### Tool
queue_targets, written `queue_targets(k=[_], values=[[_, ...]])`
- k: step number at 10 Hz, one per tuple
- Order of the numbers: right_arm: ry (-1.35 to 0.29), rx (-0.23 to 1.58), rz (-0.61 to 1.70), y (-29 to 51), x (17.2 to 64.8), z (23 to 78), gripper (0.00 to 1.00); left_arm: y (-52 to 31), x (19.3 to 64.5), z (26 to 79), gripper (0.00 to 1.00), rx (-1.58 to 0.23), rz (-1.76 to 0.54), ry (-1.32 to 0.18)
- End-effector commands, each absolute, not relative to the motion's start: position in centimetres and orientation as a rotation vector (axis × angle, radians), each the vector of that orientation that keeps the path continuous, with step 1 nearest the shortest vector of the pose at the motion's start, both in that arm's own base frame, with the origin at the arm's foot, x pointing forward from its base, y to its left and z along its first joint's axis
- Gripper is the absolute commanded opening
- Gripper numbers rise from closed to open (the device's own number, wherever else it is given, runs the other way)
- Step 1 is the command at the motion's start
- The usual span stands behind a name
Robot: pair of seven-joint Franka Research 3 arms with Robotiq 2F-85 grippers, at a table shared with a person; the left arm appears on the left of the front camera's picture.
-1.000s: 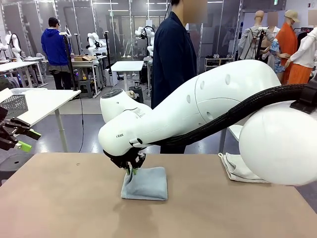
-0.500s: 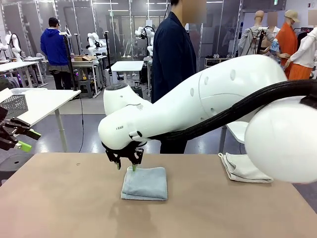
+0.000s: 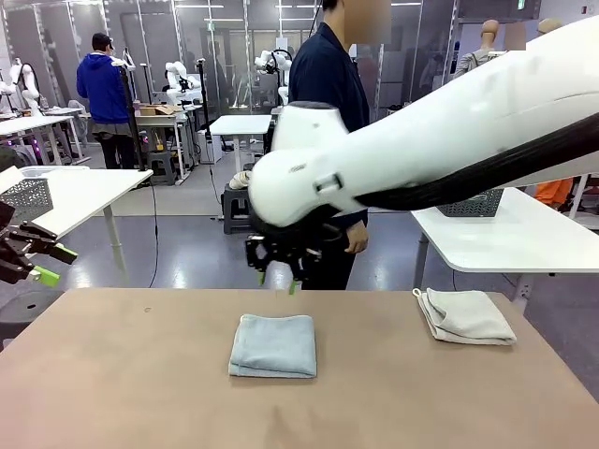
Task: Fold the towels and place them in the basket.
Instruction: When a person lays out a Towel with hook on the table, fold it in half twice, then stack the folded Towel with hook on the right side of the table.
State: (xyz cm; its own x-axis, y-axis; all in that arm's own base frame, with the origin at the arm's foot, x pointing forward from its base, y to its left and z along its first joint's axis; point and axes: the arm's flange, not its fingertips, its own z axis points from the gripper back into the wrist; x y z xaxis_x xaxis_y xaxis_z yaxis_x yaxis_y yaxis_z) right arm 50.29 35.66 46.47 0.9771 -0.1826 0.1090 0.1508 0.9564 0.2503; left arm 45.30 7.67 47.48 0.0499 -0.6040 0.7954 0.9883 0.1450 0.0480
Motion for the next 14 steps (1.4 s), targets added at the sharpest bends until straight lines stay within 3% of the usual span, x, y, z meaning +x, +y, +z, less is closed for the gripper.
queue_targets(k=[1, 14], values=[[-0.105, 0.325, -0.139, 31.1, 48.2, 45.7, 0.62, 7.7, 45.1, 47.6, 0.81, -0.625, -1.344, -0.799], [-0.095, 0.318, -0.117, 29.5, 48.2, 46.1, 0.62, 7.7, 45.1, 47.6, 0.81, -0.625, -1.344, -0.799]])
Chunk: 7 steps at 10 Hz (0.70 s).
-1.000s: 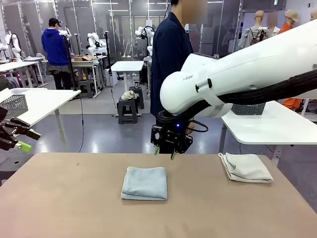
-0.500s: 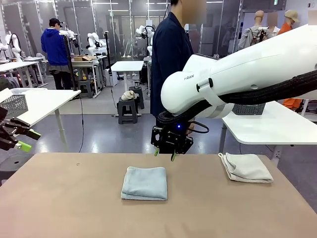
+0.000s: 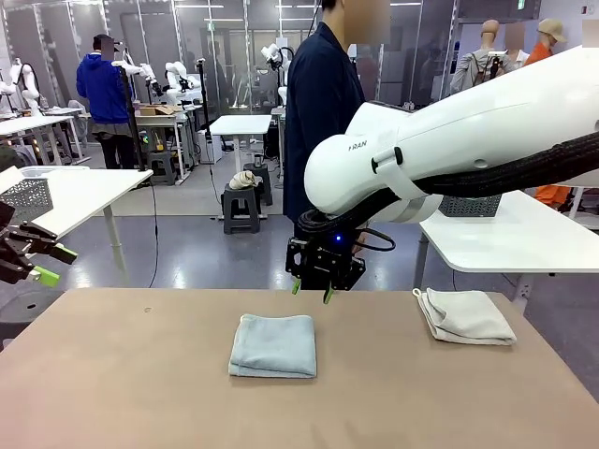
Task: Fold the towels and place them in the basket.
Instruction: Stack the folded Towel with hook on the right side of the table.
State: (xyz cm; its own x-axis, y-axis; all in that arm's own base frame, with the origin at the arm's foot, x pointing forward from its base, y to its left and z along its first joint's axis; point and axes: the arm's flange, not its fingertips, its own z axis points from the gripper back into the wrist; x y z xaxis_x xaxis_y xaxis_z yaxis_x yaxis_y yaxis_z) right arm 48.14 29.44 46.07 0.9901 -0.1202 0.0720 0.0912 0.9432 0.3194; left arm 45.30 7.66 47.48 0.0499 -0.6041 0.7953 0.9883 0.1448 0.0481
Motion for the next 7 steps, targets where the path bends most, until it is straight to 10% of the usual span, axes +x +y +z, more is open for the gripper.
queue_targets(k=[1, 7], values=[[-0.095, 0.318, -0.117, 29.5, 48.2, 46.1, 0.62, 7.7, 45.1, 47.6, 0.81, -0.625, -1.344, -0.799], [-0.085, 0.32, -0.098, 29.7, 48.1, 44.9, 0.62, 7.7, 45.1, 47.6, 0.81, -0.625, -1.344, -0.799]])
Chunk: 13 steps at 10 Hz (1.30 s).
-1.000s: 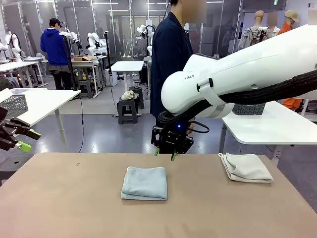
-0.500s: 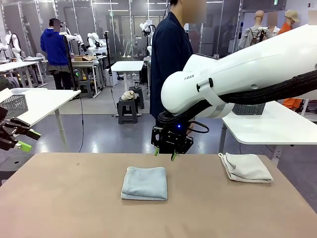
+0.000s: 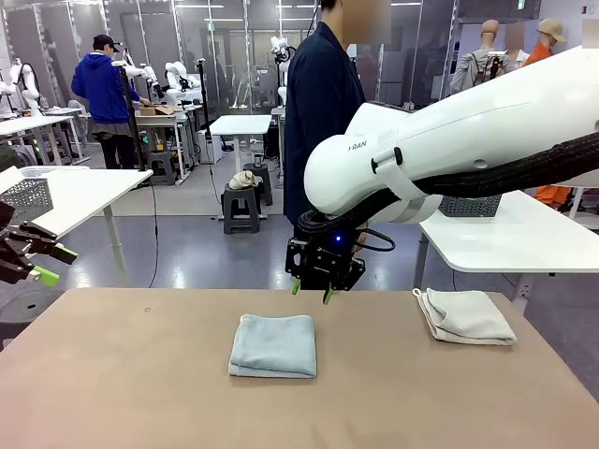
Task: Fold the towels and place them in the basket.
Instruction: Stack the folded Towel with hook on the right side of the table.
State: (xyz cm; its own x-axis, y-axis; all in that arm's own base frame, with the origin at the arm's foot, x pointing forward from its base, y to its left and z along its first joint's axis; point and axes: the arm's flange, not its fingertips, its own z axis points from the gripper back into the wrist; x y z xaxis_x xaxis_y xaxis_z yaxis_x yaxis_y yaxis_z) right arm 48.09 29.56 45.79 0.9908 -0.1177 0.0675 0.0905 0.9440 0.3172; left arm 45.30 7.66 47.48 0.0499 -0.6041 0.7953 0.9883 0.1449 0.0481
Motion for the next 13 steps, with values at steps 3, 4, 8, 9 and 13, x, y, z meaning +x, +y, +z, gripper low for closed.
queue_targets(k=[3, 4, 8, 9, 13], values=[[-0.091, 0.299, -0.116, 29.7, 48.1, 40.9, 0.62, 7.7, 45.1, 47.6, 0.81, -0.625, -1.344, -0.799], [-0.085, 0.284, -0.122, 29.5, 48.2, 39.2, 0.62, 7.7, 45.1, 47.6, 0.81, -0.625, -1.344, -0.799], [-0.129, 0.271, -0.111, 29.2, 49.3, 34.2, 0.62, 7.7, 45.1, 47.6, 0.81, -0.625, -1.344, -0.799], [-0.142, 0.273, -0.105, 29.3, 49.7, 33.4, 0.62, 7.7, 45.1, 47.6, 0.81, -0.625, -1.344, -0.799], [-0.193, 0.258, -0.089, 29.6, 51.0, 31.6, 0.62, 7.7, 45.1, 47.6, 0.81, -0.625, -1.344, -0.799]])
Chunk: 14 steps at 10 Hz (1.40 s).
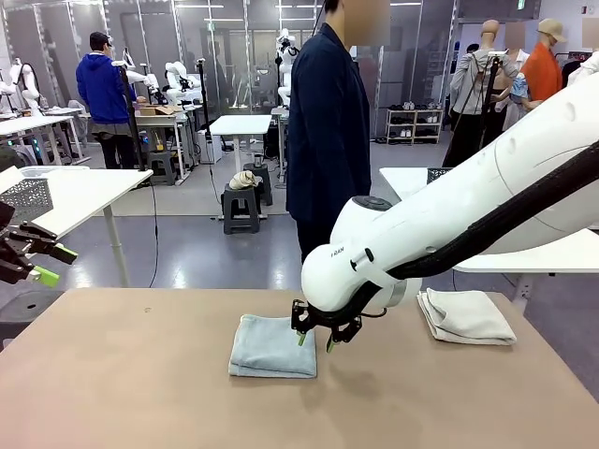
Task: Fold the towels and place them in the basket.
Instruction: Stack the folded Towel with hook on the right side of the table.
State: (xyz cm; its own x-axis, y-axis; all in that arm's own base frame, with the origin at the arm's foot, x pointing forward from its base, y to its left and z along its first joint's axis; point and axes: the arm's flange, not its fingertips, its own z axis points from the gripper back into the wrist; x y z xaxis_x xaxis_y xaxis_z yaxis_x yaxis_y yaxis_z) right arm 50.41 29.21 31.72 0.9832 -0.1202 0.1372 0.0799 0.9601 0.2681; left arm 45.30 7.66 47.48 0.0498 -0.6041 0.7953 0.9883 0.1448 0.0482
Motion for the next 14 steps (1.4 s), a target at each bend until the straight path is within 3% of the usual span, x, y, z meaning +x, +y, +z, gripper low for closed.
queue_targets(k=[1, 11, 12, 13, 14], values=[[-0.203, 0.271, -0.085, 29.5, 51.4, 31.4, 0.62, 7.7, 45.1, 47.6, 0.81, -0.625, -1.344, -0.799], [-0.202, 0.25, -0.072, 30.9, 52.7, 29.3, 0.62, 7.7, 45.1, 47.6, 0.81, -0.625, -1.344, -0.799], [-0.201, 0.248, -0.065, 30.9, 52.7, 29.2, 0.45, 7.7, 45.1, 47.6, 0.81, -0.625, -1.344, -0.799], [-0.2, 0.251, -0.065, 30.9, 52.7, 29.2, 0.42, 7.7, 45.1, 47.6, 0.81, -0.625, -1.344, -0.799], [-0.2, 0.258, -0.062, 30.9, 52.6, 29.2, 0.25, 7.7, 45.1, 47.6, 0.81, -0.625, -1.344, -0.799]])
